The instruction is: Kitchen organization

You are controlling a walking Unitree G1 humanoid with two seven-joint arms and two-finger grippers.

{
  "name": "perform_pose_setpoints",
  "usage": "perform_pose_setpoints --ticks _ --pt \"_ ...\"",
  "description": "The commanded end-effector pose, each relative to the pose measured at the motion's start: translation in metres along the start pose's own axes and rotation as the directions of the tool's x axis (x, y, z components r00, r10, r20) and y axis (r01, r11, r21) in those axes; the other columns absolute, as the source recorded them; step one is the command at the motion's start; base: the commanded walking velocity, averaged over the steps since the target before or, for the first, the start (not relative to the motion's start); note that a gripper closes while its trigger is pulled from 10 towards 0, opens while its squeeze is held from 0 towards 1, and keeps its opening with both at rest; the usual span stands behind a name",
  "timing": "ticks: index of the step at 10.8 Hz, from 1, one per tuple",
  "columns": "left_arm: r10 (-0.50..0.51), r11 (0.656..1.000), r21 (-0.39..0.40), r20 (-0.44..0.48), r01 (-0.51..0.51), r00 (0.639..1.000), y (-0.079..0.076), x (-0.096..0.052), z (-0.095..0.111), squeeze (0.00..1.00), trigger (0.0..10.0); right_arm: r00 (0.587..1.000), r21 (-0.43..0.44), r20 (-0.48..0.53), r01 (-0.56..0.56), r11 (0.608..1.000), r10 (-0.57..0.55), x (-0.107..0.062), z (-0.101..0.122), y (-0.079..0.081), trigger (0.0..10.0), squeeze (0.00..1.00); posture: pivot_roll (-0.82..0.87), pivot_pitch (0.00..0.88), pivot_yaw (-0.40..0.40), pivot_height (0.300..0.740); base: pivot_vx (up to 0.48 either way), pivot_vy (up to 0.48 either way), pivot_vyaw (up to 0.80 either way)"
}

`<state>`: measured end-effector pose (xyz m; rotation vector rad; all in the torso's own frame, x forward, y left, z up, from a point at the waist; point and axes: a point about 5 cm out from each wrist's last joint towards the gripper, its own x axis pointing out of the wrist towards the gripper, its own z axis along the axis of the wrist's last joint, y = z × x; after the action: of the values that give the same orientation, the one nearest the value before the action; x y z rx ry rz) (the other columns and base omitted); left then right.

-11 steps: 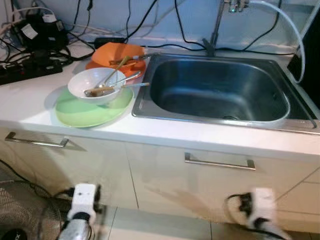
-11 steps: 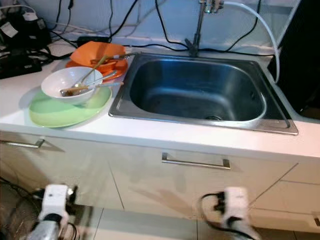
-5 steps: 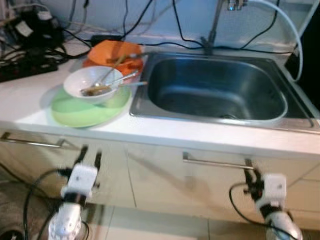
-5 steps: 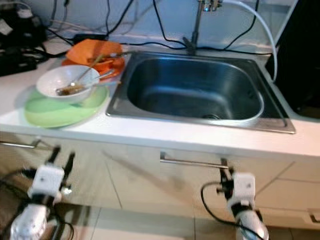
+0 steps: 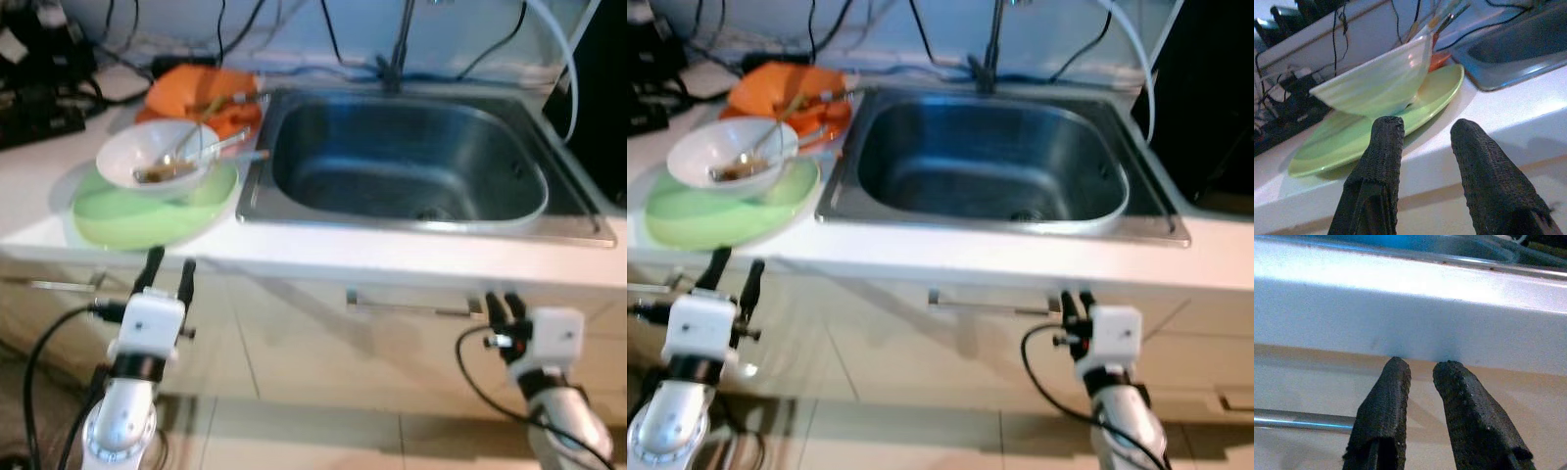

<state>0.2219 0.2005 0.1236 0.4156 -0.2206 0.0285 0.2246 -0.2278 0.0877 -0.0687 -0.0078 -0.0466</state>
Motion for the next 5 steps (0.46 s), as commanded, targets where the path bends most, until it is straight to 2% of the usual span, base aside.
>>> perform_pose_setpoints --ticks 1,3,4,5 --pt "-0.014 1.000 -0.014 -0.004 0.014 1.000 -0.002 0.001 0.002 0.00 10.0 0.997 -0.011 0.074 0.004 1.000 -0.003 -0.002 0.018 -0.003 10.0 0.00 0.12 0.065 -0.011 0.740 0.000 0.000 0.00" --pt "-0.053 0.998 -0.033 -0.039 0.052 0.998 -0.009 -0.003 -0.005 0.00 10.0 0.989 -0.018 -0.119 0.091 0.996 -0.092 -0.039 -0.030 -0.019 10.0 0.00 0.10 0.069 0.004 0.740 0.000 0.000 0.00" --pt "-0.072 0.997 -0.038 -0.042 0.071 0.996 -0.012 -0.001 -0.002 0.00 10.0 0.971 -0.027 -0.201 0.126 0.992 -0.129 -0.058 -0.042 -0.027 10.0 0.00 0.08 0.072 0.010 0.740 0.000 0.000 0.00" --pt "-0.072 0.997 -0.045 -0.046 0.070 0.996 -0.013 0.001 -0.002 0.00 10.0 0.933 -0.050 -0.270 0.233 0.971 -0.238 -0.078 -0.051 -0.046 10.0 0.00 0.08 0.077 0.011 0.740 0.000 0.000 0.00"
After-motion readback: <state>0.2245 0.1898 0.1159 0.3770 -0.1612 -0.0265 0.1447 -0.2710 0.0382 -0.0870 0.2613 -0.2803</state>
